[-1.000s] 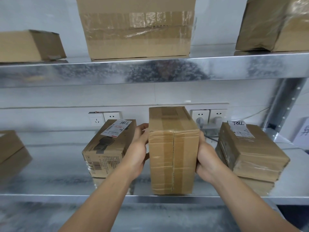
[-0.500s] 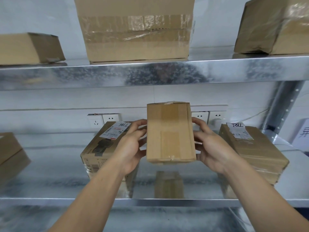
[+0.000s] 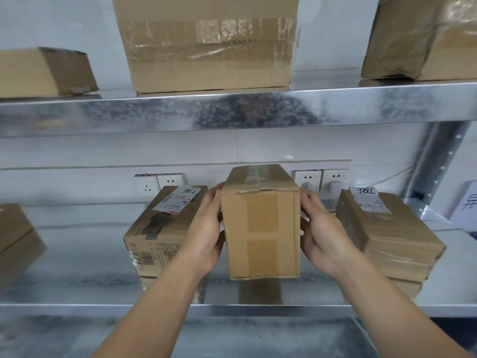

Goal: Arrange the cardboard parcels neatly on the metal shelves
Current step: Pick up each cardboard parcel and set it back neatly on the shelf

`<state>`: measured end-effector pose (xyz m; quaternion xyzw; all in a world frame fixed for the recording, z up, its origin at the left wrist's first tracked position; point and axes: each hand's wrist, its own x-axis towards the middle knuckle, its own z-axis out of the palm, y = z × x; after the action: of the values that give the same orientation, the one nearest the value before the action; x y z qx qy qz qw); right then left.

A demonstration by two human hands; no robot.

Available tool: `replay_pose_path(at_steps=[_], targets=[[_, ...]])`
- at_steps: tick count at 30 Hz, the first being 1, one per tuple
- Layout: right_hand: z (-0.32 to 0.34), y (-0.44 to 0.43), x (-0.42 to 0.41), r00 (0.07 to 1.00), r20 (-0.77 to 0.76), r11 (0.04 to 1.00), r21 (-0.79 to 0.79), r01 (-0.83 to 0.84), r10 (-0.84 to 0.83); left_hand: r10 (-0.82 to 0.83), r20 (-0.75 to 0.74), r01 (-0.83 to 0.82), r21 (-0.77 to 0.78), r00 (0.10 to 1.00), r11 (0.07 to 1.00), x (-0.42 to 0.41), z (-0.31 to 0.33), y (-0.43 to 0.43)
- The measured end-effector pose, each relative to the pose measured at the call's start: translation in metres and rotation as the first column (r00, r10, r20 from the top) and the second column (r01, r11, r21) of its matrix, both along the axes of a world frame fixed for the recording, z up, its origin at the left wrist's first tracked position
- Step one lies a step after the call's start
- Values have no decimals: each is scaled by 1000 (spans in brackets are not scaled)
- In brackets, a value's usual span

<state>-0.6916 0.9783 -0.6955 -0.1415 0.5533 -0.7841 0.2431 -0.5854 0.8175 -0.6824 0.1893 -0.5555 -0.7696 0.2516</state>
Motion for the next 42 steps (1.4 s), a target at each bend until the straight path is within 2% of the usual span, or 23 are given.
replay_pose_path(at_steps=[9, 18, 23, 26, 29, 32, 34, 39, 42], targets=[[-6, -5, 4, 1000, 6, 1000, -17, 11, -11, -39, -36, 39, 13, 999, 999, 2, -11, -3], [-14, 2, 3, 998, 63, 1000, -4, -6, 7, -55, 21, 57, -86, 998, 995, 3, -27, -4], [-7, 10, -7, 990, 137, 999, -19, -35, 37, -188, 76, 199, -168, 979, 966, -3, -21, -8], [-16, 16, -14, 980, 199, 996, -91, -13, 31, -214, 44, 218, -108, 976, 970, -5, -16, -7], [-29, 27, -22, 977, 211, 991, -132, 15, 13, -138, 7, 138, 24, 990, 990, -10, -20, -13], [-38, 33, -24, 979, 203, 997, -75, 6, 9, -45, 47, 38, 147, 998, 988, -11, -24, -9], [-43, 34, -24, 982, 189, 1000, -28, 1, 4, -41, 67, 27, 205, 997, 978, -14, -27, -5], [-55, 33, -30, 988, 152, 993, 118, 20, -38, -32, 73, 17, 199, 997, 980, -20, -30, 0], [-56, 30, -30, 978, 204, 983, 181, 14, -51, -46, 93, 29, 179, 995, 983, -21, -31, 7]])
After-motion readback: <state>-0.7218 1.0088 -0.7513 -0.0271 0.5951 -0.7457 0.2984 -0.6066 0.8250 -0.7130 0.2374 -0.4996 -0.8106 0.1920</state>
